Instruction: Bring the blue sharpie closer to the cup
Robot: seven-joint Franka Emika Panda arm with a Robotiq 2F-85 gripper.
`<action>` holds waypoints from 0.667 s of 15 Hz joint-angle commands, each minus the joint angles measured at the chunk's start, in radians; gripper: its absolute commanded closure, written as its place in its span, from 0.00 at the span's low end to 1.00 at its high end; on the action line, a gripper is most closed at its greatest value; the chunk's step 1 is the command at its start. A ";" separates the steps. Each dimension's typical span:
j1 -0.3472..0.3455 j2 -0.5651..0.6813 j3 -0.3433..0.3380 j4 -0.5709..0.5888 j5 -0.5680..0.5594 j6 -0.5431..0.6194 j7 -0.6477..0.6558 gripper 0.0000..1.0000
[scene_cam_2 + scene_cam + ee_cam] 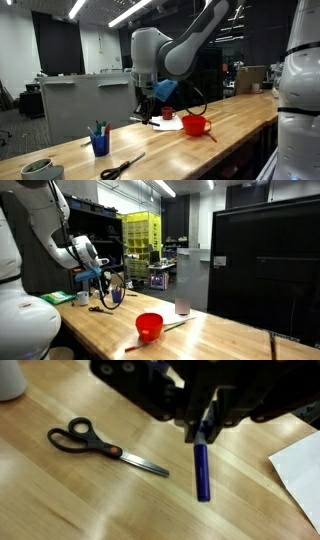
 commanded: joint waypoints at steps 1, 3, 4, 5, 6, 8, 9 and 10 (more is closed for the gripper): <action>0.034 0.100 -0.071 0.114 0.043 -0.097 -0.006 0.97; 0.054 0.117 -0.101 0.135 0.076 -0.132 -0.017 0.97; 0.065 0.108 -0.113 0.128 0.099 -0.134 -0.040 0.97; 0.066 0.106 -0.126 0.108 0.062 -0.097 -0.015 0.88; 0.072 0.112 -0.133 0.115 0.075 -0.103 -0.024 0.88; 0.079 0.112 -0.135 0.116 0.083 -0.107 -0.027 0.88; 0.080 0.112 -0.135 0.116 0.083 -0.109 -0.027 0.88; 0.080 0.112 -0.135 0.116 0.083 -0.109 -0.027 0.88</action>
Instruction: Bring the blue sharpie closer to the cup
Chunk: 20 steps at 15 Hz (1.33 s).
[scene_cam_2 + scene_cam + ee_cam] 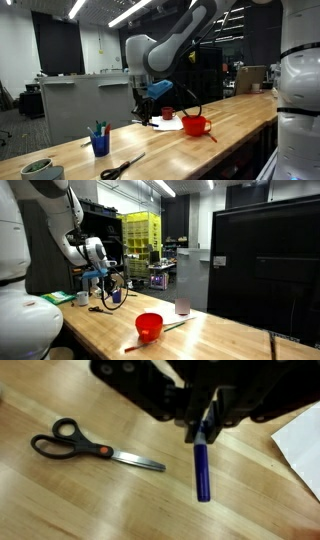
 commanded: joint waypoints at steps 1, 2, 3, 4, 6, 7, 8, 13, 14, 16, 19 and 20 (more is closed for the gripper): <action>0.032 -0.001 -0.032 0.001 0.001 -0.003 -0.002 0.97; 0.032 0.016 -0.035 0.010 -0.009 -0.001 0.005 0.97; 0.033 0.041 -0.041 0.032 -0.020 -0.004 0.021 0.97; 0.035 0.060 -0.047 0.049 -0.027 -0.011 0.028 0.97; 0.040 0.104 -0.060 0.086 -0.038 -0.003 0.046 0.97; 0.046 0.131 -0.068 0.110 -0.038 -0.004 0.054 0.97; 0.053 0.157 -0.075 0.135 -0.036 -0.007 0.060 0.97; 0.121 0.326 -0.135 0.294 -0.059 -0.015 0.150 0.97; 0.141 0.359 -0.160 0.330 -0.072 -0.024 0.196 0.97; 0.179 0.410 -0.217 0.397 -0.093 -0.032 0.302 0.97; 0.201 0.448 -0.273 0.479 -0.075 -0.029 0.383 0.97; 0.205 0.461 -0.290 0.507 -0.071 -0.042 0.408 0.97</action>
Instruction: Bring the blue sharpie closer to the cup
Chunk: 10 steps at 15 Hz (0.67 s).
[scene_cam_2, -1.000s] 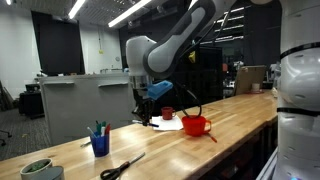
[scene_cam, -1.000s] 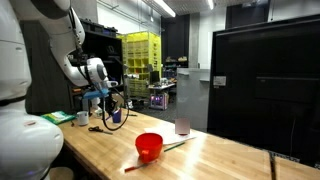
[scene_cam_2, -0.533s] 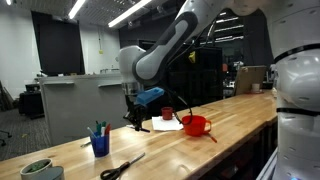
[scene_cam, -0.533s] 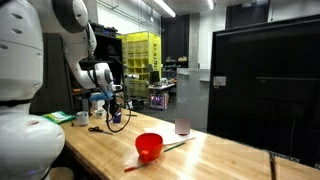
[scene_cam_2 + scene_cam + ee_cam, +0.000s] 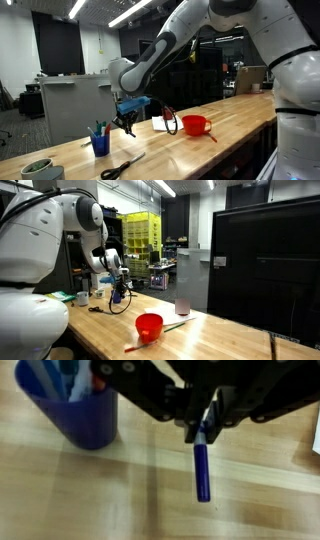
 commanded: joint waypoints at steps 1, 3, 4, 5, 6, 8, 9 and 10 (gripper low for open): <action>0.038 0.046 -0.067 0.115 -0.003 -0.052 0.110 0.97; 0.037 0.033 -0.091 0.129 -0.004 -0.089 0.155 0.97; 0.028 0.016 -0.099 0.121 -0.001 -0.104 0.168 0.97; 0.020 0.001 -0.104 0.112 0.004 -0.119 0.176 0.97; 0.011 -0.012 -0.107 0.103 0.009 -0.125 0.181 0.97; -0.021 -0.034 -0.102 0.078 0.044 -0.146 0.155 0.97; -0.039 -0.040 -0.096 0.067 0.070 -0.143 0.136 0.97; -0.066 -0.045 -0.079 0.053 0.123 -0.143 0.088 0.97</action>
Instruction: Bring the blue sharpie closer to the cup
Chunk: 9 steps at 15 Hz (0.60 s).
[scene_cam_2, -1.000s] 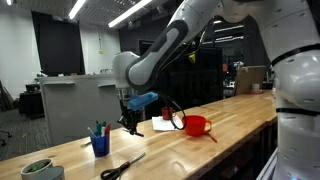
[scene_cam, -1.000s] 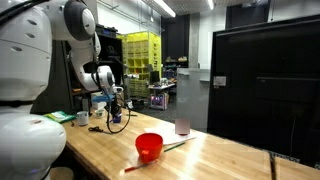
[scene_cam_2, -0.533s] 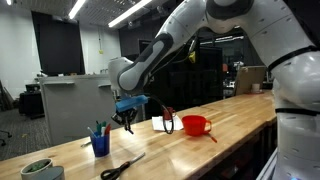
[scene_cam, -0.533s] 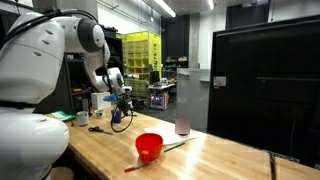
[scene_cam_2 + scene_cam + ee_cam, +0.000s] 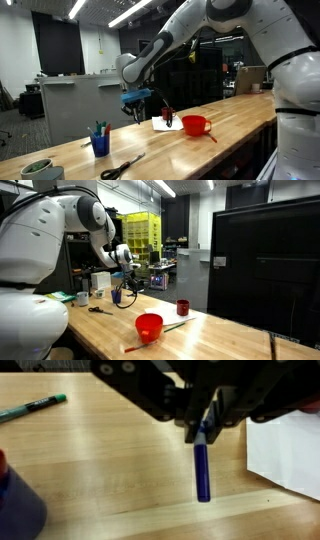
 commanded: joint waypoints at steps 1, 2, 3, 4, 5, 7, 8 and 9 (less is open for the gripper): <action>-0.067 -0.056 0.036 -0.070 0.139 -0.019 -0.101 0.97; -0.086 -0.061 0.042 -0.089 0.187 -0.005 -0.138 0.97; -0.099 -0.064 0.044 -0.103 0.225 0.002 -0.169 0.97; -0.110 -0.068 0.044 -0.121 0.256 0.016 -0.197 0.97; -0.119 -0.071 0.043 -0.139 0.280 0.035 -0.221 0.97; -0.134 -0.073 0.042 -0.170 0.326 0.076 -0.267 0.97; -0.138 -0.074 0.042 -0.189 0.343 0.106 -0.290 0.97; -0.139 -0.075 0.042 -0.209 0.355 0.138 -0.311 0.97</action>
